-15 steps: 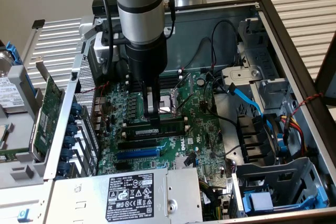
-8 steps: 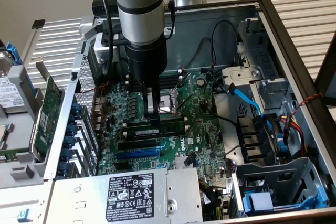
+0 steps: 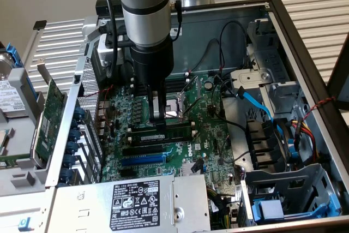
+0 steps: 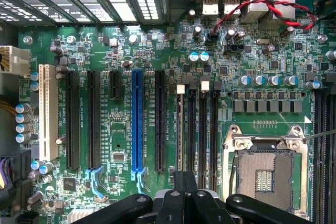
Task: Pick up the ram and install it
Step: 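Press down the ram until it locks into place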
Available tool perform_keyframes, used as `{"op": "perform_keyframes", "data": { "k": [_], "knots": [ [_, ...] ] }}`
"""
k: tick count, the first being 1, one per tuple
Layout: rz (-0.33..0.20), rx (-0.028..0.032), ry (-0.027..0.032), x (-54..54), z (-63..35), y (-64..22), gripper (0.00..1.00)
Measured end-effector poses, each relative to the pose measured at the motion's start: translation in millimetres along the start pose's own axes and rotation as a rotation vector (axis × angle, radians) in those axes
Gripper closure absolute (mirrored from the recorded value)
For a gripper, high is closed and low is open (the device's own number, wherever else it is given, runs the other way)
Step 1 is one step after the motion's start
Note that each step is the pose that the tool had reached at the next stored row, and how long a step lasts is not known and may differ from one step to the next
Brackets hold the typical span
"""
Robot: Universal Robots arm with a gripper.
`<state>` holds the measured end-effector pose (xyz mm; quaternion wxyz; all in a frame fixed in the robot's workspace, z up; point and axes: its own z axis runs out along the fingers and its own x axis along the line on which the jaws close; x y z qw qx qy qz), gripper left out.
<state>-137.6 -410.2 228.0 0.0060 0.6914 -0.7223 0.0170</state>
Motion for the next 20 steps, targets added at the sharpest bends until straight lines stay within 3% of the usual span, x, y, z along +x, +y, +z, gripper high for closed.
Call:
{"op": "perform_keyframes", "data": {
  "k": [5,13,20],
  "knots": [
    [0.000,0.0029,-0.0001,0.6,0.0,0.0,0.90],
    [0.001,0.0221,-0.0006,0.6,1.5,0.0,0.90],
    [0.001,0.0240,-0.0011,0.5,1.7,0.1,0.90]
  ]
}}
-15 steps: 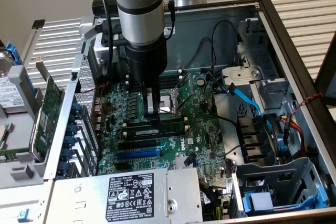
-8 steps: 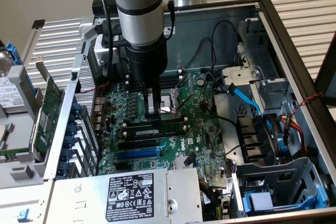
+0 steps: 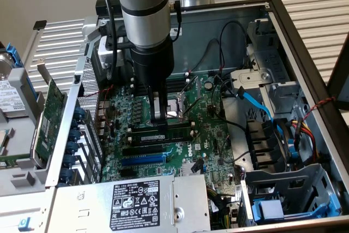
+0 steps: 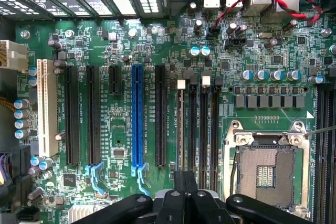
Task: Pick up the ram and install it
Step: 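Press down the ram until it locks into place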
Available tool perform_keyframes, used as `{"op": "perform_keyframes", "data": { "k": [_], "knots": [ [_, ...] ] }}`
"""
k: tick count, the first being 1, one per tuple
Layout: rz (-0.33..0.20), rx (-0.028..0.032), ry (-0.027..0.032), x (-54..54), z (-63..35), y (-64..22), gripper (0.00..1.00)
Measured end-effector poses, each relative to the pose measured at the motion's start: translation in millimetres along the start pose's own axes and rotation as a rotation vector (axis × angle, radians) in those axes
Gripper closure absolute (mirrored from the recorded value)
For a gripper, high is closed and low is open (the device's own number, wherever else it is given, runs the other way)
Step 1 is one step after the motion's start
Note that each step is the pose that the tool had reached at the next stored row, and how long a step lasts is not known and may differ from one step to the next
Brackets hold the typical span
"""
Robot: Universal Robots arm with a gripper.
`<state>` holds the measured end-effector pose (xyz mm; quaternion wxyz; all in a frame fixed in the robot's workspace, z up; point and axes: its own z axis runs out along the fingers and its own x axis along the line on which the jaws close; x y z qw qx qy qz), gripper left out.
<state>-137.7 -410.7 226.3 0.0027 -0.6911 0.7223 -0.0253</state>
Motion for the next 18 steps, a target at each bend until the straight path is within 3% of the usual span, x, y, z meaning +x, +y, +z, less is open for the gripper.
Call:
{"op": "perform_keyframes", "data": {
  "k": [6,9,11,18],
  "knots": [
    [0.000,0.0002,-0.0006,0.1,-0.9,0.8,0.90],
    [0.000,-0.0002,0.0000,0.7,-20.2,0.1,0.90],
    [0.000,-0.0001,0.0000,0.8,-24.4,-0.1,0.90],
    [0.000,-0.0001,0.0000,0.8,-24.5,-0.1,0.90]
  ]
}}
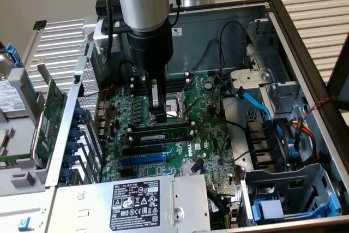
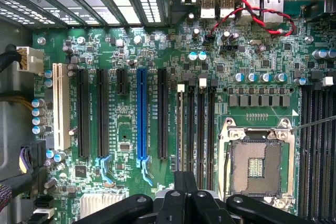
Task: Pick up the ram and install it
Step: 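Press down the ram until it locks into place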
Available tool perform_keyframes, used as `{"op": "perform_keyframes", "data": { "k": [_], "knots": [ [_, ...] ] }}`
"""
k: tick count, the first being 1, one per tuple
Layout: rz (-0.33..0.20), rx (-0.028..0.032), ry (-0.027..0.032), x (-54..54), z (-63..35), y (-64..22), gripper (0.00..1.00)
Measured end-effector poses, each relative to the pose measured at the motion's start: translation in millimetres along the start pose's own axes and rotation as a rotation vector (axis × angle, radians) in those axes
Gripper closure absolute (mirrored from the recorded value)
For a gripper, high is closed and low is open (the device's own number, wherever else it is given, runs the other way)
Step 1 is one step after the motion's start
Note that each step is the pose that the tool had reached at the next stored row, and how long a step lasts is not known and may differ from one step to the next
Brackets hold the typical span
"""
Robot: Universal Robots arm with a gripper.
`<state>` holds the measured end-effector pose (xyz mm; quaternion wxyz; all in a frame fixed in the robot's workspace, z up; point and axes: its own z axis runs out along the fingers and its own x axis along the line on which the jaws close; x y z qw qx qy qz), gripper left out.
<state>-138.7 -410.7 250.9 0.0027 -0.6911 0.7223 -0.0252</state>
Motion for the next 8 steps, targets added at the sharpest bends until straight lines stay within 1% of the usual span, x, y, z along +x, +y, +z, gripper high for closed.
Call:
{"op": "perform_keyframes", "data": {
  "k": [4,5,8],
  "knots": [
    [0.000,0.0000,0.0000,0.0,0.0,0.0,0.90],
    [0.007,-0.0003,0.0002,0.0,0.0,0.0,0.90],
    [0.051,-0.0018,0.0005,0.0,0.0,0.0,0.90]
  ]
}}
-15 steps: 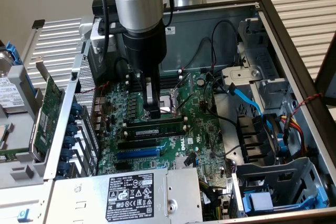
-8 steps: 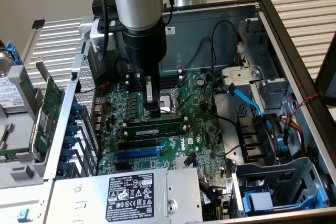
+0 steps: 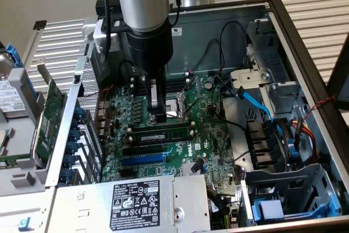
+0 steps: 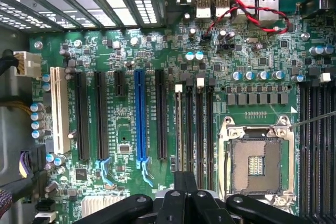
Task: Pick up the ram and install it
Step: 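Press down the ram until it locks into place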
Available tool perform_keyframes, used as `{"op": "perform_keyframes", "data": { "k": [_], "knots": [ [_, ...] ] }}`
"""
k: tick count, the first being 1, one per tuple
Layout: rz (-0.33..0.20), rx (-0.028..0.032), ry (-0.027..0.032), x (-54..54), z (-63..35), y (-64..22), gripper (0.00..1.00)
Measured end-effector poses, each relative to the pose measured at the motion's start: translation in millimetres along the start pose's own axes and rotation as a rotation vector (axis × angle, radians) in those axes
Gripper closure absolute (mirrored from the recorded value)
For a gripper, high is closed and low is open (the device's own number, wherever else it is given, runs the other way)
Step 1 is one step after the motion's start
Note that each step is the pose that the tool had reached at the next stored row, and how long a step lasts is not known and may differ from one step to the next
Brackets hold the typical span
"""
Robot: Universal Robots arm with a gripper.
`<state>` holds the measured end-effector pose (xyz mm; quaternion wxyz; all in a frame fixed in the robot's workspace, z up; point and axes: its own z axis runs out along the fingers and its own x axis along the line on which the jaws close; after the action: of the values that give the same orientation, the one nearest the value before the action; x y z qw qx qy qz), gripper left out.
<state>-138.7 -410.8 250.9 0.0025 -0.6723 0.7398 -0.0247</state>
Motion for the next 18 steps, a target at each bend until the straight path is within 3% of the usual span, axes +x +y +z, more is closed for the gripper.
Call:
{"op": "perform_keyframes", "data": {
  "k": [8,18],
  "knots": [
    [0.116,-0.0037,0.0001,0.0,0.2,0.0,0.90],
    [0.249,-0.0093,-0.0049,0.0,0.3,0.0,0.90]
  ]
}}
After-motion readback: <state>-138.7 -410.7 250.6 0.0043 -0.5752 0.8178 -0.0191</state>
